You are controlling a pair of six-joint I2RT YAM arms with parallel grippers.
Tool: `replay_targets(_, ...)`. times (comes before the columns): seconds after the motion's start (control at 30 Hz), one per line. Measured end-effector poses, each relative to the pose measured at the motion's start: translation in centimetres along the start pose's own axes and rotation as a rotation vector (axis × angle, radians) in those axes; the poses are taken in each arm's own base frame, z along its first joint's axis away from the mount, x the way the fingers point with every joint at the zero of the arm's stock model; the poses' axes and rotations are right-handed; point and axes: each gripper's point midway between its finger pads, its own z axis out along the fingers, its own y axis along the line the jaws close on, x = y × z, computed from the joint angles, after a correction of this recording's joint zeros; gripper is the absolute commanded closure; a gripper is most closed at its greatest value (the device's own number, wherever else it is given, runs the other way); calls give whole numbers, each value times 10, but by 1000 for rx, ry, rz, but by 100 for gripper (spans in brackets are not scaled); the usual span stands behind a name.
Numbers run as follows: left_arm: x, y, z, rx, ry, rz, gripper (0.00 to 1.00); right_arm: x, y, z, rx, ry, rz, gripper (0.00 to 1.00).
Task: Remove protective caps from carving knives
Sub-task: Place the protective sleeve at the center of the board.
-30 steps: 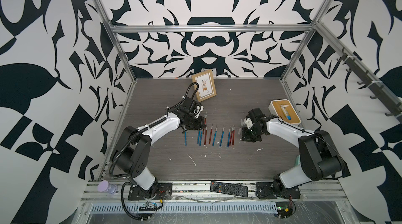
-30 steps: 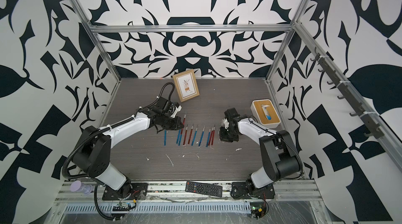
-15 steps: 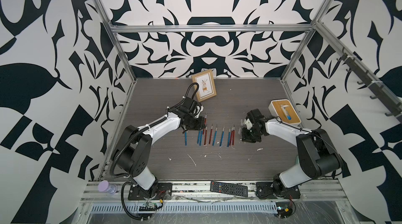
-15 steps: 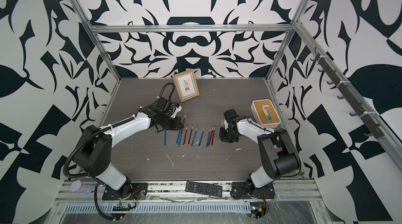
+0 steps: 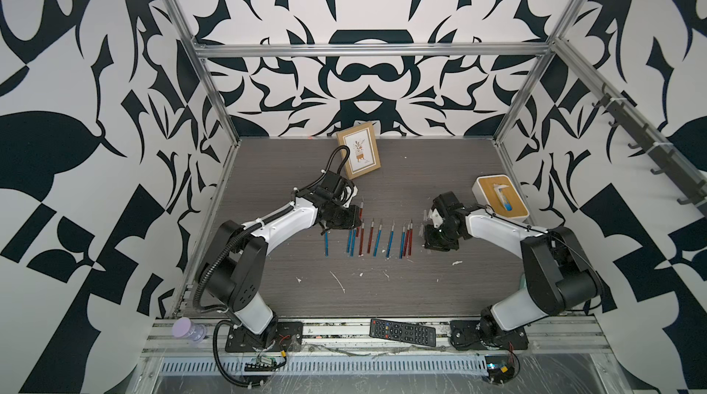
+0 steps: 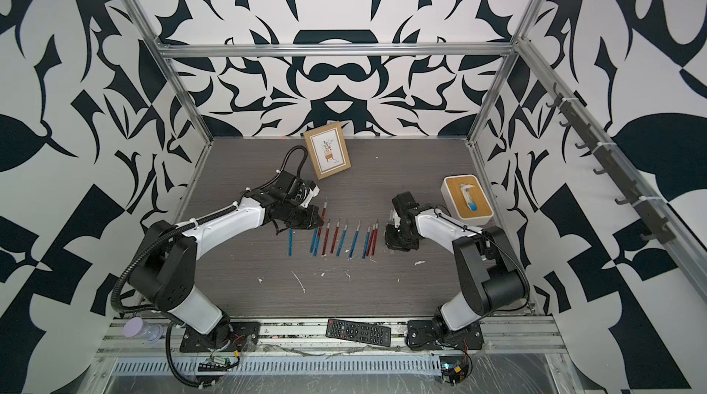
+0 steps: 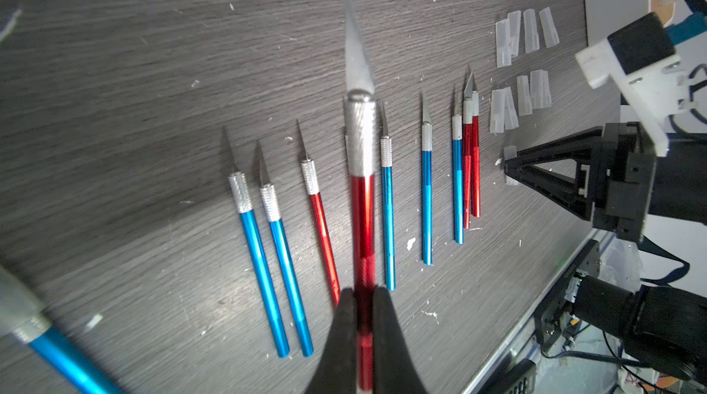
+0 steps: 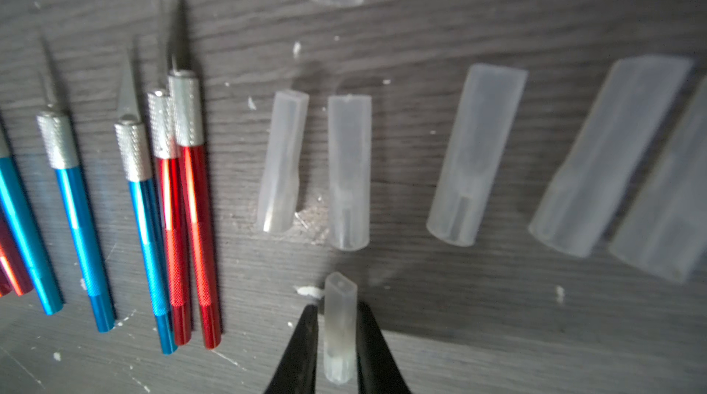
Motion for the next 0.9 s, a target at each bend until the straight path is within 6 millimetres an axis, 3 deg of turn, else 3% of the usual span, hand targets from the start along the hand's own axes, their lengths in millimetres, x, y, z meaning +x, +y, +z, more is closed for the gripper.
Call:
replay_targets(0.37,0,1,0,-8,0,-2,100,-2,-3,-4,25,-6,-4,73)
replay_targets(0.53,1,3,0,-16,2,-3,100,-12,4,-24,18,-50,-23,66)
replay_targets(0.73,4,7,0,-34,11,-2,100,-36,20,-50,-11,-133,-48,48)
replay_targets(0.9,5,10,-1,-53,15,-3,100,-56,32,-63,-32,-182,-64,19)
